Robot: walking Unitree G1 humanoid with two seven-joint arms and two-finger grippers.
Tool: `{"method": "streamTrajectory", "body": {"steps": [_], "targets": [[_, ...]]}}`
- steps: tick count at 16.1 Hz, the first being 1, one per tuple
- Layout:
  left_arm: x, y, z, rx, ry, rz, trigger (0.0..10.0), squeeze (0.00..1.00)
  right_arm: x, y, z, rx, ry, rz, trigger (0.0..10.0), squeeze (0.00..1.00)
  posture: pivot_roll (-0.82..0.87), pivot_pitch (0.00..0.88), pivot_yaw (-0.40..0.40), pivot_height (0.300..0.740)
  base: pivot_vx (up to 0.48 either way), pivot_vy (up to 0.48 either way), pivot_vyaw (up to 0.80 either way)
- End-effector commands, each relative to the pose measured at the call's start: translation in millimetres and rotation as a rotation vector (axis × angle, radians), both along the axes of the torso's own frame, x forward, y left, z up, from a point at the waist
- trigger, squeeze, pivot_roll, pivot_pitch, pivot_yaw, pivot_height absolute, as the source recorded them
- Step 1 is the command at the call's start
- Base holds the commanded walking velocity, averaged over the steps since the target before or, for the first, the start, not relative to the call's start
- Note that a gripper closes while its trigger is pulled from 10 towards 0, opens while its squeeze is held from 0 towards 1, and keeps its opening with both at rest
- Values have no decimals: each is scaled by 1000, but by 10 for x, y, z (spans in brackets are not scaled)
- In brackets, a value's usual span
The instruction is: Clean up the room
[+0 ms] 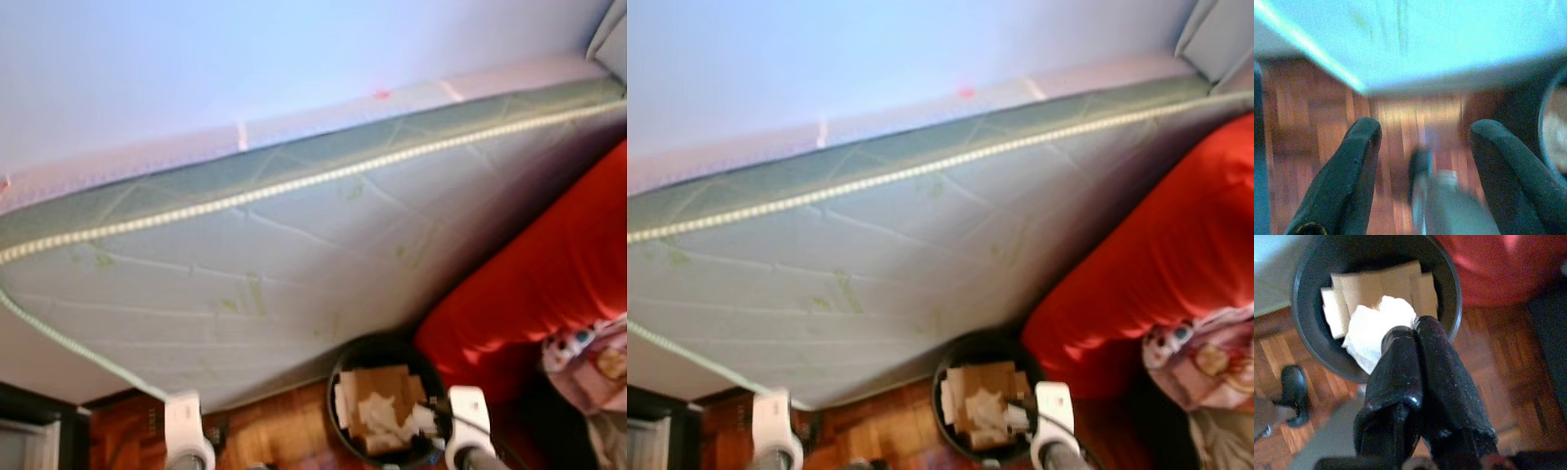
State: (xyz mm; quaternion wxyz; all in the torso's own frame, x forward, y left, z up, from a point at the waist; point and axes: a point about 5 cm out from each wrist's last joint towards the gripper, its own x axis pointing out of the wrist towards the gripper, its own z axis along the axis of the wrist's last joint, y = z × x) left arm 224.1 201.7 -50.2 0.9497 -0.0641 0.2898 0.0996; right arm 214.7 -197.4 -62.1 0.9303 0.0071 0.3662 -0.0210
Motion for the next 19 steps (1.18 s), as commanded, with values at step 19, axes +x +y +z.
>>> {"method": "streamTrajectory", "body": {"steps": [19], "targets": [[-40,-70,612,145,-447,-17,10000,0,395,111,514,78,-479,10,10000,0,-73,214,-5,735,0,0,0]]}}
